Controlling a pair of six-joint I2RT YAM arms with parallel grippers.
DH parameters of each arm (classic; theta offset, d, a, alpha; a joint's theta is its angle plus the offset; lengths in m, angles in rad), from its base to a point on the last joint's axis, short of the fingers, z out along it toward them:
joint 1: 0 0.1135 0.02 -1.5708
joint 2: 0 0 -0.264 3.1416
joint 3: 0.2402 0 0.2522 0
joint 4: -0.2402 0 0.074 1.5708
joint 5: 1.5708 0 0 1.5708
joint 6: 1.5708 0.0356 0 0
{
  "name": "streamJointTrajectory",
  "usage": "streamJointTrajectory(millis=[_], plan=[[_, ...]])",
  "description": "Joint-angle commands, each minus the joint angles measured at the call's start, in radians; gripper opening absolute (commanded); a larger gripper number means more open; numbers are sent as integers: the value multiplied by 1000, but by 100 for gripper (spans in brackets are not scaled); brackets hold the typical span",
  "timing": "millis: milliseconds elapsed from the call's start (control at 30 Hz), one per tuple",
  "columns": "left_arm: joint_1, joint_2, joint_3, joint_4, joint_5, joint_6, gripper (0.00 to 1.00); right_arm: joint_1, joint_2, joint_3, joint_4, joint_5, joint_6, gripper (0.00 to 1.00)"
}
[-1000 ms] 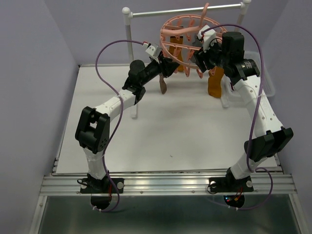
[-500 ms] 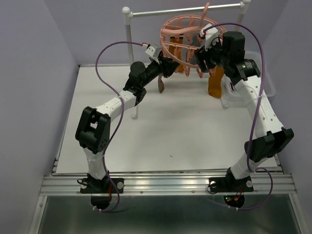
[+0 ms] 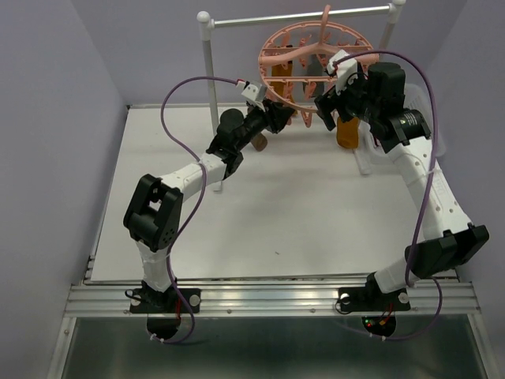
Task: Clip the socks to the hanger
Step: Open the clamp at the hanger.
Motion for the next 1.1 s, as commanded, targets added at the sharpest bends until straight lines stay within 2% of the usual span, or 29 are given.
streamJointTrajectory(millis=[0,67,233,367,467,700,833,867,933,967,1067], plan=[[-1,-63,12,1,-20,24,0,-2,-95,-11,65,-169,-160,90],[-1,-63,15,-5,-17,30,0,-2,-85,20,14,-212,-217,86],[-1,-72,13,-20,-17,48,0,-2,4,120,-196,-383,-363,86],[-1,-79,9,-19,-12,45,0,-2,122,265,-239,-343,-290,76],[-1,-85,6,-19,-12,44,0,-2,205,334,-273,-320,-276,76],[-1,-94,0,-17,-3,58,0,-2,242,313,-227,-375,-260,71],[-1,-103,-11,-16,20,82,0,-2,254,302,-179,-352,-225,46],[-1,-103,-16,-16,20,94,0,-2,256,304,-176,-354,-233,35],[-1,-102,-20,-16,14,102,0,-2,254,304,-173,-360,-243,27],[0,-100,-22,-17,28,102,0,-2,253,311,-167,-357,-239,19],[6,-105,-34,-14,81,105,0,-2,258,330,-170,-340,-234,11]])
